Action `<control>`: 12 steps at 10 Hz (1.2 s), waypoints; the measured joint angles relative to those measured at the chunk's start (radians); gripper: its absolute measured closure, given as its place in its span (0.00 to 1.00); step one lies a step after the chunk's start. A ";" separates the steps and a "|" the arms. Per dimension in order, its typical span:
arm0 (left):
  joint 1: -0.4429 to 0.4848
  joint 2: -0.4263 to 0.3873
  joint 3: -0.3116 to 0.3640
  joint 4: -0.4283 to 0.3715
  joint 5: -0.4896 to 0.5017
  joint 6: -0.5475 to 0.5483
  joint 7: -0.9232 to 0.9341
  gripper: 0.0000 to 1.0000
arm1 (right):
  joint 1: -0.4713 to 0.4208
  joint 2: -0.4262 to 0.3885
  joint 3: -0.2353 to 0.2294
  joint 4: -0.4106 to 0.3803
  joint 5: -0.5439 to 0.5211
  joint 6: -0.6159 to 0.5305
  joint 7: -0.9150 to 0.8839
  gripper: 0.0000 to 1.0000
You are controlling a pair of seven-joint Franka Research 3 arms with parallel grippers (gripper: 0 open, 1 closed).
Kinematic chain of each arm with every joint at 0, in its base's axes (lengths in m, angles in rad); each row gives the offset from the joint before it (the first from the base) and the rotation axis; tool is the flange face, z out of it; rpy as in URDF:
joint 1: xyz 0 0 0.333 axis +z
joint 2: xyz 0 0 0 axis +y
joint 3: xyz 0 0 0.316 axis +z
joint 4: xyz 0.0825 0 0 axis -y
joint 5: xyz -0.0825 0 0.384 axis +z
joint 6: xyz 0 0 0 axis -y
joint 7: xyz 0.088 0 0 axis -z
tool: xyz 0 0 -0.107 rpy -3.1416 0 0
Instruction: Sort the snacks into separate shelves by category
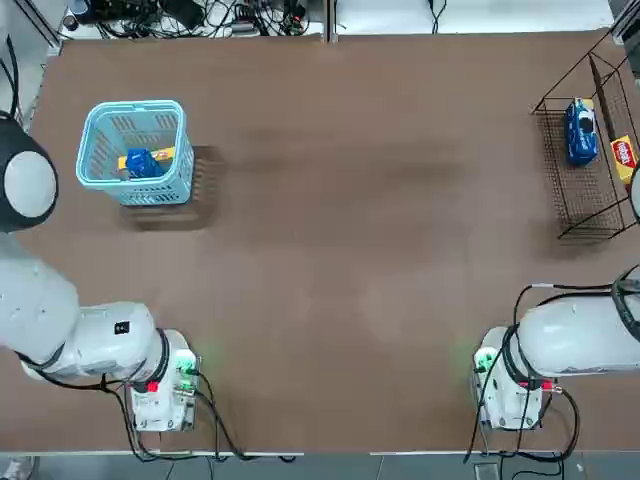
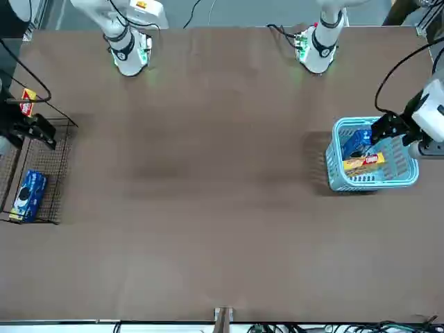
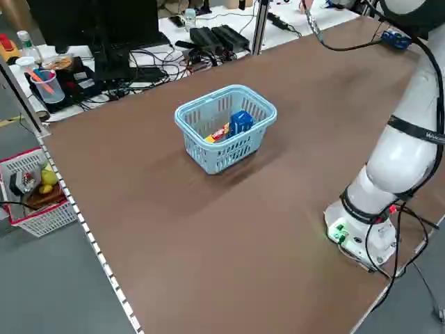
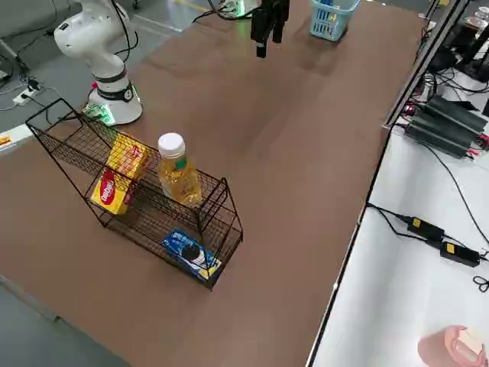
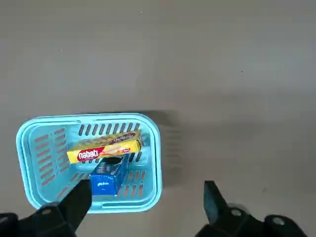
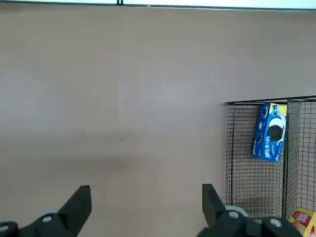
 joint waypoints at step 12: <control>0.185 0.002 0.012 -0.280 0.002 0.166 0.002 0.00 | 0.000 0.000 0.002 0.020 0.035 0.006 -0.004 0.01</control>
